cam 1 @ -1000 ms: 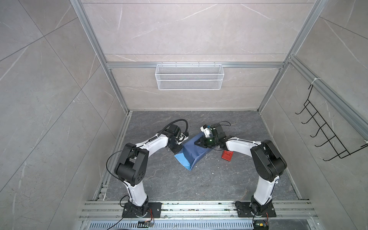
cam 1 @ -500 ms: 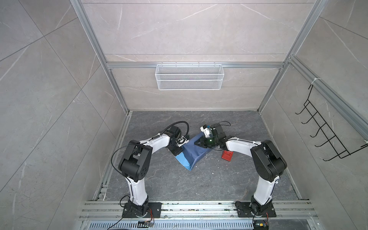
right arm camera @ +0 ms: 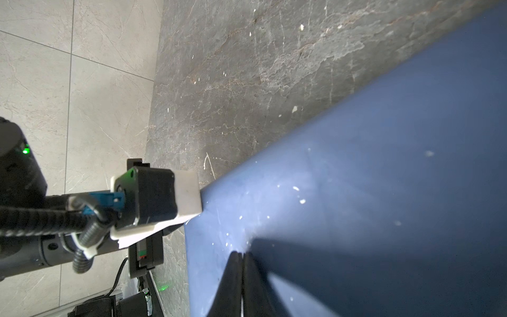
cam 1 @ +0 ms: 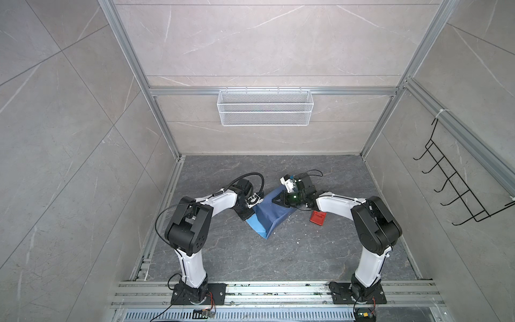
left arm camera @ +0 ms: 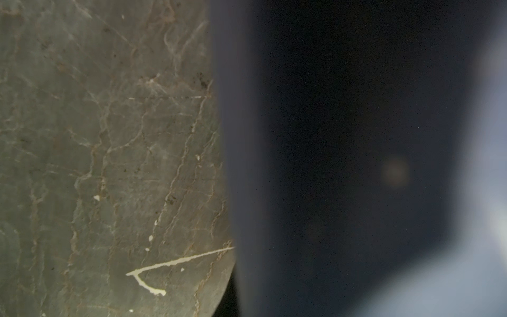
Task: Wrap a gift box in wrapping paper
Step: Fold the wrapping paper for the gift box.
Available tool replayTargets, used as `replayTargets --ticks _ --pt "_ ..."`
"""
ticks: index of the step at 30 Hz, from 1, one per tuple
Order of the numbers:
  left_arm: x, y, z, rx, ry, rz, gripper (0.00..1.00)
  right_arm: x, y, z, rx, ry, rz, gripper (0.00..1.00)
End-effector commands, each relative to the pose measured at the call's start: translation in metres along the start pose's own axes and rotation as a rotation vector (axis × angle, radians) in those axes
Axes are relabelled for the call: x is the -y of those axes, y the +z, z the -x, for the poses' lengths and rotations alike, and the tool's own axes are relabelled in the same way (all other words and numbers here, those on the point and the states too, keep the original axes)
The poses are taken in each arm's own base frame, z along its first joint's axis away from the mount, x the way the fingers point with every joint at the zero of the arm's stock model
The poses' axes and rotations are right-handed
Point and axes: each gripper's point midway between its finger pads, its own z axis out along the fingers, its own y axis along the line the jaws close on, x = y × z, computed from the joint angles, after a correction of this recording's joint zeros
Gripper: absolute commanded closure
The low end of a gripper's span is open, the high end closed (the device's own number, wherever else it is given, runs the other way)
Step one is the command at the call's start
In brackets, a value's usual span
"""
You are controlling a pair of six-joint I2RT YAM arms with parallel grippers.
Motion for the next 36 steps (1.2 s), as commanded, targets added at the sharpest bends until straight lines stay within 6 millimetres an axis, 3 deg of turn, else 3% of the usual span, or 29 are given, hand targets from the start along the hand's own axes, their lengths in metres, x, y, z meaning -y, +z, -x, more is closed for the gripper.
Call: replayTargets --ticks 1,6,9,11,15,19,22,30,36 --pt "-0.002 -0.010 -0.004 0.017 0.022 0.026 1.00 0.038 0.004 -0.054 -0.153 0.110 -0.133 0.91" --pt "0.002 -0.023 0.005 0.039 0.016 -0.005 1.00 0.036 0.002 -0.053 -0.156 0.114 -0.139 0.91" --pt "-0.001 -0.042 0.013 0.089 0.007 0.026 0.73 0.035 0.000 -0.053 -0.152 0.097 -0.145 0.91" --pt "-0.003 -0.052 0.018 0.113 0.006 0.040 0.64 0.040 0.000 -0.054 -0.154 0.097 -0.167 0.90" --pt "-0.020 -0.069 0.020 0.141 -0.064 0.049 0.65 0.040 0.004 -0.056 -0.163 0.118 -0.146 0.91" --pt "-0.054 -0.071 0.020 0.194 -0.270 0.012 0.87 0.042 0.004 -0.056 -0.159 0.110 -0.160 0.91" --pt "-0.070 -0.062 0.020 0.181 -0.368 -0.035 0.91 0.038 0.004 -0.055 -0.160 0.119 -0.141 0.91" --pt "-0.036 -0.032 0.037 0.166 -0.471 -0.314 0.82 0.036 0.004 -0.055 -0.164 0.111 -0.135 0.91" --pt "-0.015 -0.024 0.038 0.158 -0.432 -0.352 0.76 0.039 0.003 -0.059 -0.164 0.112 -0.145 0.91"
